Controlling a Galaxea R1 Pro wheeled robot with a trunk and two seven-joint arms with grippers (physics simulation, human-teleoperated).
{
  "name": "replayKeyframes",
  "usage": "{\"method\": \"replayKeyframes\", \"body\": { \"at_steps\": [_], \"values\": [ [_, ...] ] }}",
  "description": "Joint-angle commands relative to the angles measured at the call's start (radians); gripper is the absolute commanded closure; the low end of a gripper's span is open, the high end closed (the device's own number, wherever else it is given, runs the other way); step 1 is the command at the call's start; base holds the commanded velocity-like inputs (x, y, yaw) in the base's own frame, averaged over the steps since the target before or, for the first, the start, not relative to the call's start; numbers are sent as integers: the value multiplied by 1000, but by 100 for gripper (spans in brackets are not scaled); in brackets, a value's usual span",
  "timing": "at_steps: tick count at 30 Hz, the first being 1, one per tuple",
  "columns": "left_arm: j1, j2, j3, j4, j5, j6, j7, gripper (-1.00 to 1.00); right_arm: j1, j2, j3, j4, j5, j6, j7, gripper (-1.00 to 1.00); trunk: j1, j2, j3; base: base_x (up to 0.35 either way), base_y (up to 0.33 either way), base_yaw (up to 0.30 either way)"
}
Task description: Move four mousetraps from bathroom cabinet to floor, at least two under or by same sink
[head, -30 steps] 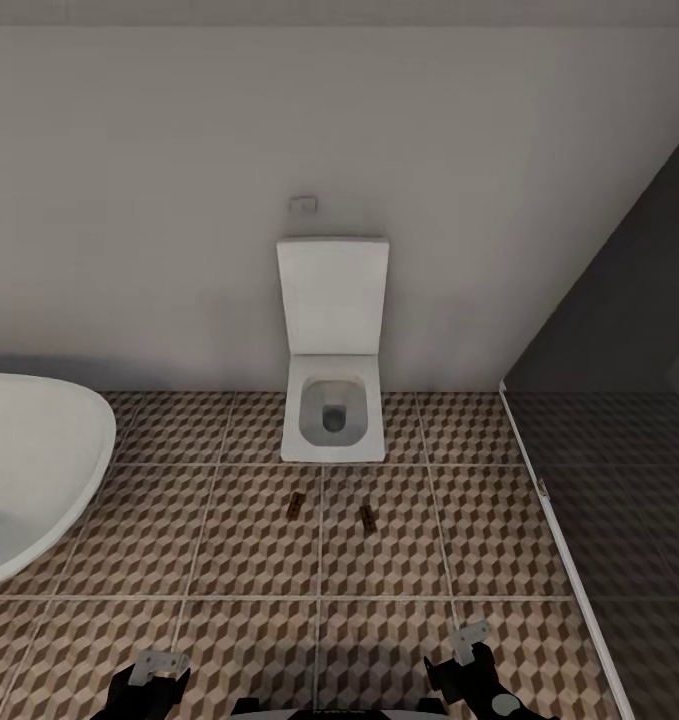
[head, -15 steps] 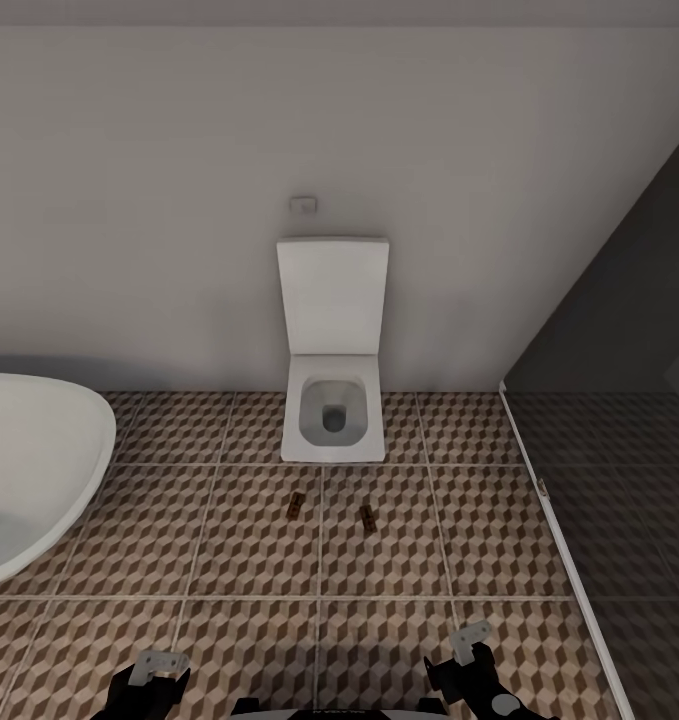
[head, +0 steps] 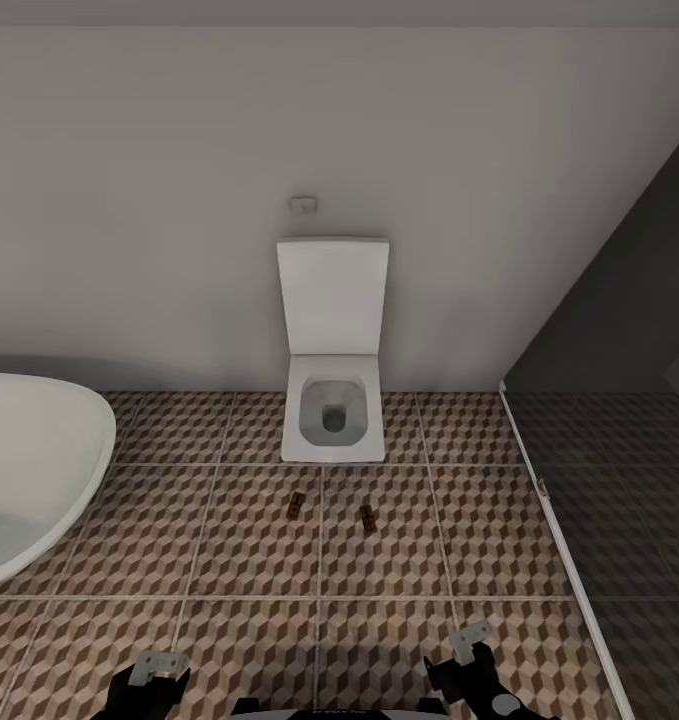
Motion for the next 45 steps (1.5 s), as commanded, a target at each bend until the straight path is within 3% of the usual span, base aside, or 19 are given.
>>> {"method": "replayKeyframes", "body": {
  "at_steps": [1, 16, 45],
  "values": [
    [-1, -1, -6, 4, 11, -5, -8, -100, -1, 0, 1, 1, 2, -3, 0, -100, 1, -2, -1, 0, 0, 0],
    [-1, -1, -6, 4, 11, -5, -10, -100, -1, 0, 0, 0, 2, -4, 0, -100, 1, -2, 2, 0, 0, 0],
    [-1, -1, -6, 4, 11, -5, -10, -100, -1, -2, -1, 0, 2, -4, 0, -100, 1, -2, 47, 0, 0, -48]
  ]
}}
